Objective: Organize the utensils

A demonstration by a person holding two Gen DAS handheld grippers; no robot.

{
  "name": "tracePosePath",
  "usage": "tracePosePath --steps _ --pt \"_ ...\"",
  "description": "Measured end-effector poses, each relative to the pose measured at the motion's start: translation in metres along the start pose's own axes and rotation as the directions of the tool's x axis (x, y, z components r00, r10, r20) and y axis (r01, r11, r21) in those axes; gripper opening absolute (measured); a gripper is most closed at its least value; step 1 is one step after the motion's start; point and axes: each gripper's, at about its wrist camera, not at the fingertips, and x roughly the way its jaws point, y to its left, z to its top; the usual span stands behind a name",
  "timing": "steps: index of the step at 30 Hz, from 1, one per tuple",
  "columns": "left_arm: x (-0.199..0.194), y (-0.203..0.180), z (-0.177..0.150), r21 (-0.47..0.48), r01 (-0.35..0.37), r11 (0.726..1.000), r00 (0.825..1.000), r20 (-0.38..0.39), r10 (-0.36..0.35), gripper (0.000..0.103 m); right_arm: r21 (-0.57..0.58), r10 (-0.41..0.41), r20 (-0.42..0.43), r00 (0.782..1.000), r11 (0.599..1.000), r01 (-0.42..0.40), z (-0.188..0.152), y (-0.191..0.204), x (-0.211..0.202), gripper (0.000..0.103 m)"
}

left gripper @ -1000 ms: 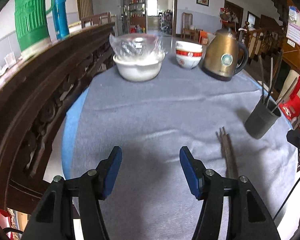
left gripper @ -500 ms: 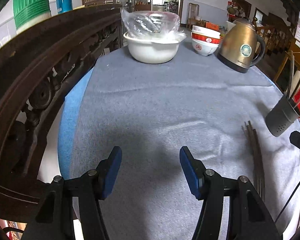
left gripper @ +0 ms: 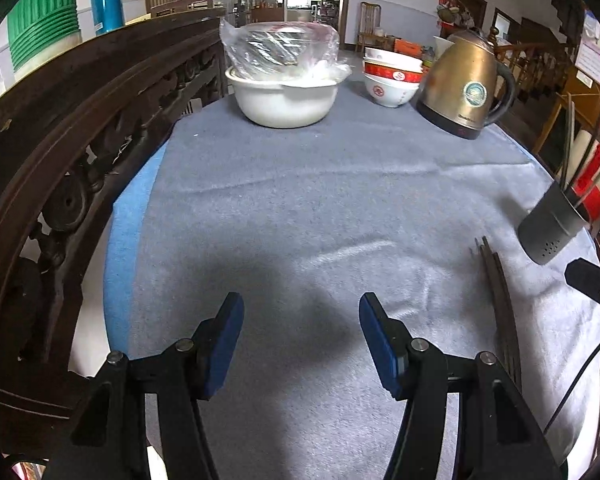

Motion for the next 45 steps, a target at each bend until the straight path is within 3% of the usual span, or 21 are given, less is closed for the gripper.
tracePosePath --steps 7,13,18,22,30,33,37,45 --pt "-0.001 -0.008 -0.001 -0.033 0.097 0.995 0.994 -0.043 -0.098 0.061 0.038 0.021 -0.005 1.0 0.999 -0.021 -0.006 -0.016 -0.005 0.031" --pt "0.021 -0.038 0.008 -0.063 0.229 0.971 0.962 -0.141 -0.236 0.061 0.102 0.023 0.003 1.0 0.994 -0.023 -0.018 -0.045 -0.002 0.031" --pt "0.048 -0.08 0.017 -0.047 0.27 0.962 0.94 -0.202 -0.274 0.061 0.12 0.034 0.012 0.999 0.992 -0.035 -0.021 -0.068 0.005 0.031" --pt "0.063 -0.105 0.017 -0.021 0.238 0.971 0.945 -0.226 -0.237 0.061 0.097 -0.014 0.033 0.999 0.995 0.011 -0.026 -0.086 0.009 0.031" --pt "0.08 -0.127 0.022 0.001 0.192 0.981 0.954 -0.233 -0.187 0.061 0.124 0.037 0.023 0.999 0.992 -0.04 -0.028 -0.104 0.023 0.031" --pt "0.077 -0.128 0.019 0.035 0.153 0.988 0.968 -0.206 -0.143 0.061 0.09 0.002 0.042 0.999 0.996 -0.006 -0.029 -0.107 0.022 0.031" --pt "0.067 -0.122 0.012 0.035 0.106 0.994 0.983 -0.155 -0.1 0.061 0.103 0.023 0.054 0.998 0.994 -0.029 -0.026 -0.113 0.019 0.031" --pt "0.044 -0.109 -0.001 0.079 -0.023 0.997 0.997 -0.077 0.029 0.061 0.107 0.014 0.051 0.999 0.994 -0.019 -0.032 -0.114 0.022 0.031"
